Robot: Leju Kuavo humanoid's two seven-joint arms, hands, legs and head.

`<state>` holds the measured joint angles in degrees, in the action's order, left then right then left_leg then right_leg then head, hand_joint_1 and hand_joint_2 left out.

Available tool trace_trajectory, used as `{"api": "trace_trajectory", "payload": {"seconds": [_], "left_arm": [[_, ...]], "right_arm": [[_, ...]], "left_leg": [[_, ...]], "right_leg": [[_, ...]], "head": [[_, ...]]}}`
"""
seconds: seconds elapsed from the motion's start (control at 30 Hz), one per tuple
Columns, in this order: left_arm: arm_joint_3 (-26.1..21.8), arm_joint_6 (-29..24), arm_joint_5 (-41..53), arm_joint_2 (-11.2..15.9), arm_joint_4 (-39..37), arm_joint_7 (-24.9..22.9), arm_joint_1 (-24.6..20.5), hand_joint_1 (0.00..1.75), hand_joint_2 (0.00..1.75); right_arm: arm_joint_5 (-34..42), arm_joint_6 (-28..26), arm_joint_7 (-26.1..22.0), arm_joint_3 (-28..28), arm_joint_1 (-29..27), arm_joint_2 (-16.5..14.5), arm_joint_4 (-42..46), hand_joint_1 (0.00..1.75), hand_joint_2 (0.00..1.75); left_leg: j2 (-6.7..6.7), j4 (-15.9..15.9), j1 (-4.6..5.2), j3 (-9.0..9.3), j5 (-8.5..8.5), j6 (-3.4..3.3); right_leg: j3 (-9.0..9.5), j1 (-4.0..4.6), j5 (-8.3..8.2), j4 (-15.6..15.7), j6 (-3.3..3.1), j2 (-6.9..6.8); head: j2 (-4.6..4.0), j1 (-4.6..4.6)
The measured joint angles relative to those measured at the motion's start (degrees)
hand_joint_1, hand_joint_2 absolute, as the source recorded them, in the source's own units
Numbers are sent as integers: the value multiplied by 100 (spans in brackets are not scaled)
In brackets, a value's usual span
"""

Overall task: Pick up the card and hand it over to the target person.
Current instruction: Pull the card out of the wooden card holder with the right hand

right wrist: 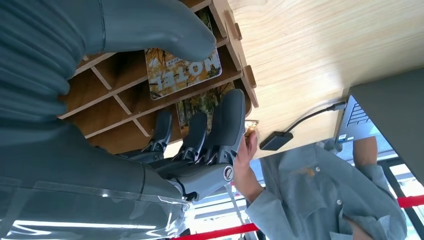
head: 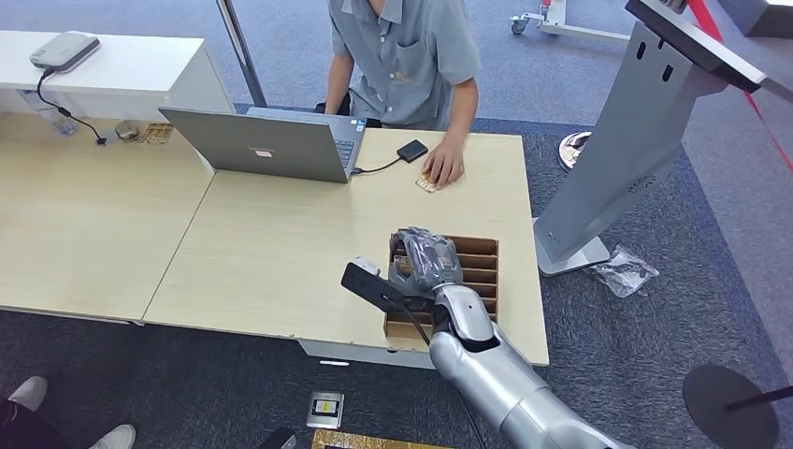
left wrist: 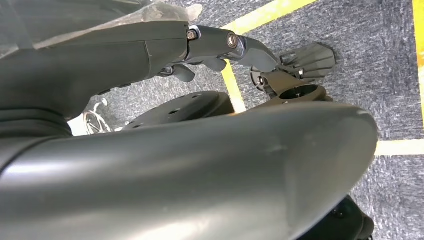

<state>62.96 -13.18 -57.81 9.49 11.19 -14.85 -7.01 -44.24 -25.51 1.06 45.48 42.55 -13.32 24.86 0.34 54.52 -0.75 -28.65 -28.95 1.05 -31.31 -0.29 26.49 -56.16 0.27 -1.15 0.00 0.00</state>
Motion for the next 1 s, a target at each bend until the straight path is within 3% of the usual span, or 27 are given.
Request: {"api": "trace_trajectory", "payload": {"seconds": [1.0], "left_arm": [[66,-10,39,26,-23,-53,-6,0,0]], "right_arm": [[-73,48,244,-62,-226,288,-127,100,175]], "left_leg": [[-10,-6,-1,2,2,0]], "right_leg": [[6,2,0,9,0,-10]], "head": [[0,0]]}}
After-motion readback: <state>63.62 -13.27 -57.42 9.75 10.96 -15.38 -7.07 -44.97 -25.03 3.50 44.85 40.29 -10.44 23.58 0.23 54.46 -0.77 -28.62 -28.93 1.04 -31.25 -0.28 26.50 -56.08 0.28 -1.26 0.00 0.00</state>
